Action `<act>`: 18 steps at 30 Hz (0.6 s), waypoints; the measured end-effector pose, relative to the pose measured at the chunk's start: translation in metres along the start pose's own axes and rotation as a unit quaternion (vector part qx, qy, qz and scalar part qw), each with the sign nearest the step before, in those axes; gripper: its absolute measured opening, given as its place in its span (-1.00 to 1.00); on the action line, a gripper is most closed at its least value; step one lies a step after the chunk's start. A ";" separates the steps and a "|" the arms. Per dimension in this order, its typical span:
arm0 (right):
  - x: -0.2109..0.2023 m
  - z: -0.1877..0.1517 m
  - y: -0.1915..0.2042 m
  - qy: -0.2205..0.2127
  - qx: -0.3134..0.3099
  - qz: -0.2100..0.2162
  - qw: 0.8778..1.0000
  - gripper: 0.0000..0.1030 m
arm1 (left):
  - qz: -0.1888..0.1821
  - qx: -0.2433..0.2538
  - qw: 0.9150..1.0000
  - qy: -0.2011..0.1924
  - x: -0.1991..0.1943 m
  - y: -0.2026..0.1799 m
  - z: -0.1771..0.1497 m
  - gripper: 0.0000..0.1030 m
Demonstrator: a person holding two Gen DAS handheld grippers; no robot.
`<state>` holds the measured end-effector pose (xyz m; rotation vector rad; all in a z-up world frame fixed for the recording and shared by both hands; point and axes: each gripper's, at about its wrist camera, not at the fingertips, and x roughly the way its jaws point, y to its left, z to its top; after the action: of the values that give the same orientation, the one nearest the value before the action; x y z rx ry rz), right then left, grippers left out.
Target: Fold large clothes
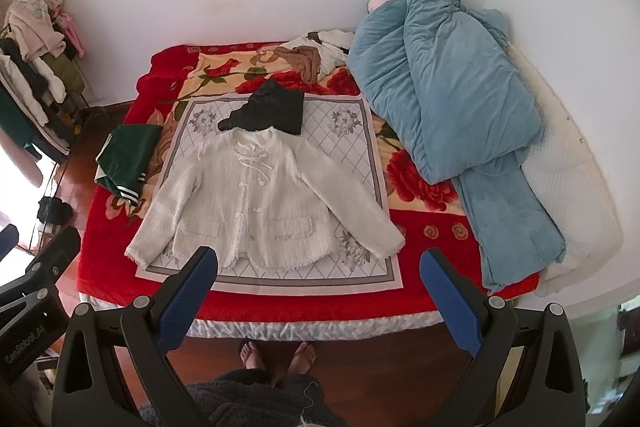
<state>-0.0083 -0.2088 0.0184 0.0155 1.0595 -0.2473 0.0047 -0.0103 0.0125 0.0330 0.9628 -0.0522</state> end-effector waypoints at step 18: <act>-0.006 0.001 0.002 -0.003 -0.001 0.000 1.000 0.98 | 0.001 0.000 1.000 -0.006 -0.005 -0.002 0.000 1.00</act>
<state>-0.0101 -0.2061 0.0238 0.0129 1.0538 -0.2451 0.0015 -0.0125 0.0166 0.0340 0.9514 -0.0507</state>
